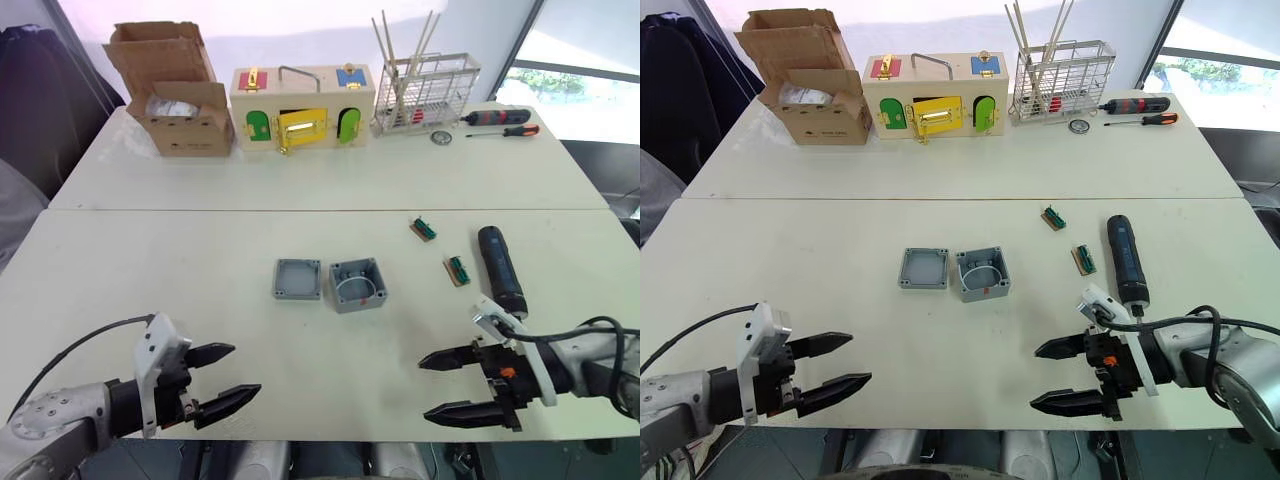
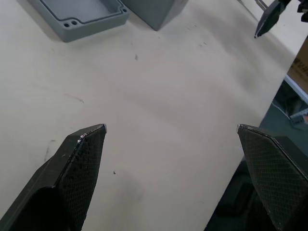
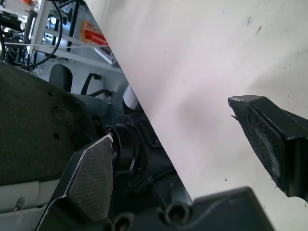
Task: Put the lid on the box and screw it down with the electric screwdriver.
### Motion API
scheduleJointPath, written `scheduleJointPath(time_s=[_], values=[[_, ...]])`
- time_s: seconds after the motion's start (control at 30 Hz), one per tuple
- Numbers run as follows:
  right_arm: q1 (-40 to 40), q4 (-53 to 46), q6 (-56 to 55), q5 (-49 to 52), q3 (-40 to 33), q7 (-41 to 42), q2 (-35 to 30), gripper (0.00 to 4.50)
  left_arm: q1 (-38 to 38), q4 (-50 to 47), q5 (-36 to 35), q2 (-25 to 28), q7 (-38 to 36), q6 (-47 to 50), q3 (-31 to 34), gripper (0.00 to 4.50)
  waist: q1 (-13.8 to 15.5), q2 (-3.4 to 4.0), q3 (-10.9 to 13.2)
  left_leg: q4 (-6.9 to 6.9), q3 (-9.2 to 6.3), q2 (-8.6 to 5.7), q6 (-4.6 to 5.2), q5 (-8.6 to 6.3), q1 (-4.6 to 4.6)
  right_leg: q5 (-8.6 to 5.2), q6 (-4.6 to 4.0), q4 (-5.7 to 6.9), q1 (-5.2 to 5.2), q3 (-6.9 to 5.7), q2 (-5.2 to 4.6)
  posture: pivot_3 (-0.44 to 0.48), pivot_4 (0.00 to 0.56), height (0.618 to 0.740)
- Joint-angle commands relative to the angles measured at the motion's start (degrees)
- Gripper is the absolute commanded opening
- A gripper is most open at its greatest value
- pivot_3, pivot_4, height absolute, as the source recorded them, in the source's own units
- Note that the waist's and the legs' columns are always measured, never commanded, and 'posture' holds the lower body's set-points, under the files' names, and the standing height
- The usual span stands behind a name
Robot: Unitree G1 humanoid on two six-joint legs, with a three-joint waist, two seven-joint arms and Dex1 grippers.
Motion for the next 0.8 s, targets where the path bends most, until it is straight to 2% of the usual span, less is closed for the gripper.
scheduleJointPath(time_s=[0.03,0.47,0.6,0.67,0.8], values=[[-0.3,-0.3,-0.5,0.2,-0.1,-0.8,0.8,4.5,-0.5,-0.3,0.1,0.1,0.0,-0.7,-0.1,4.45,0.0,0.0,0.0,0.0,0.0,0.0,0.0,0.0,0.0,0.0,0.0,0.0,0.0,0.0,0.0,0.0,0.15,0.73],[-0.6,-0.8,-0.3,0.1,-0.1,-3.9,2.9,4.5,-4.2,1.0,-0.8,-0.8,1.6,-0.2,-0.3,4.45,0.0,0.0,0.0,0.0,0.0,-0.01,0.0,0.0,0.0,0.01,0.01,0.0,-0.01,0.0,0.0,0.0,0.15,0.73],[-2.1,0.0,-0.9,-0.5,-0.2,-4.9,3.7,4.5,-7.0,2.6,3.8,0.9,1.8,-1.3,-2.6,4.45,0.0,0.01,0.0,0.0,0.0,-0.01,-0.01,0.0,0.0,0.02,0.0,0.02,-0.02,0.0,0.01,0.0,0.15,0.73],[-3.0,-0.3,-0.8,-1.7,-0.1,-5.8,2.9,4.5,-12.4,4.6,6.8,4.0,2.2,-0.7,-4.5,4.45,0.3,0.0,0.0,0.0,0.0,-0.01,-0.01,0.0,0.0,0.02,-0.01,0.02,0.0,0.0,0.01,0.0,0.15,0.73],[-4.6,-2.6,2.5,0.8,-1.8,-6.7,1.4,4.5,-28.7,10.7,6.8,11.0,-0.3,4.4,-9.0,4.45,1.2,0.01,0.0,0.01,-0.07,-0.02,-0.05,0.03,0.0,0.06,-0.05,0.05,-0.04,-0.05,0.07,0.0,0.15,0.73]])
